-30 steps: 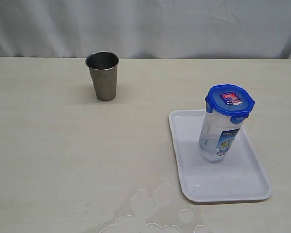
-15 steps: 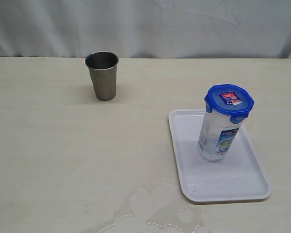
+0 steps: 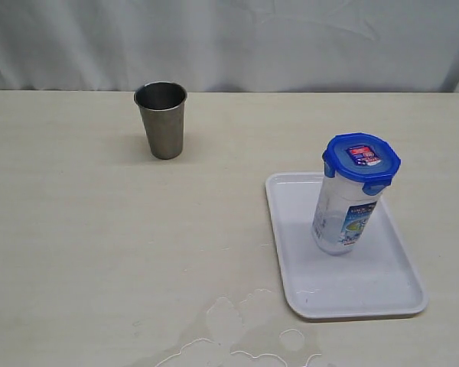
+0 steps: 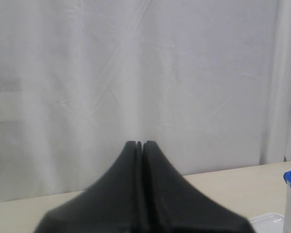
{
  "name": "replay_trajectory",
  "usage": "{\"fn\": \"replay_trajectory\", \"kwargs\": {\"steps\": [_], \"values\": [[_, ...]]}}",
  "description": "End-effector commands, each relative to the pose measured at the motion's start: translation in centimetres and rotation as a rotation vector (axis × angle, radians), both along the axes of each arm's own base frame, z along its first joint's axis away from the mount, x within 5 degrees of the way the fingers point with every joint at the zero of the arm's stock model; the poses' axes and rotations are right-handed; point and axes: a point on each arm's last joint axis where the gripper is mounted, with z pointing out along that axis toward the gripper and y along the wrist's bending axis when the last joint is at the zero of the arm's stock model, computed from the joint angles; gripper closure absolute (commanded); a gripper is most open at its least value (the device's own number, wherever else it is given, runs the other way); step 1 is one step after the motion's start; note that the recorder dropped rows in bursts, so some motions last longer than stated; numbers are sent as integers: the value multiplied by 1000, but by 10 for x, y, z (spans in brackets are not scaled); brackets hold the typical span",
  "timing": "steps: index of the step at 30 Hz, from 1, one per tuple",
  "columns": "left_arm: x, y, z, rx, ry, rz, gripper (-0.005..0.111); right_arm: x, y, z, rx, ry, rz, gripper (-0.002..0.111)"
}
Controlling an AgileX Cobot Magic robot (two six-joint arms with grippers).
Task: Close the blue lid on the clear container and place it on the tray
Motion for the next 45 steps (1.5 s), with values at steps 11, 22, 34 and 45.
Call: {"fn": "replay_trajectory", "kwargs": {"steps": [11, 22, 34, 45], "values": [[0, 0, 0, -125, 15, -26, 107, 0, 0, -1, -4, 2, 0, 104], [2, 8, -5, -74, 59, 80, 107, 0, 0, -1, -4, 2, 0, 104], [3, 11, -13, -27, 121, 169, 107, 0, 0, -1, -3, 0, 1, 104], [11, 13, -46, -21, 147, 197, 107, 0, 0, -1, -3, 0, 1, 104]]}}
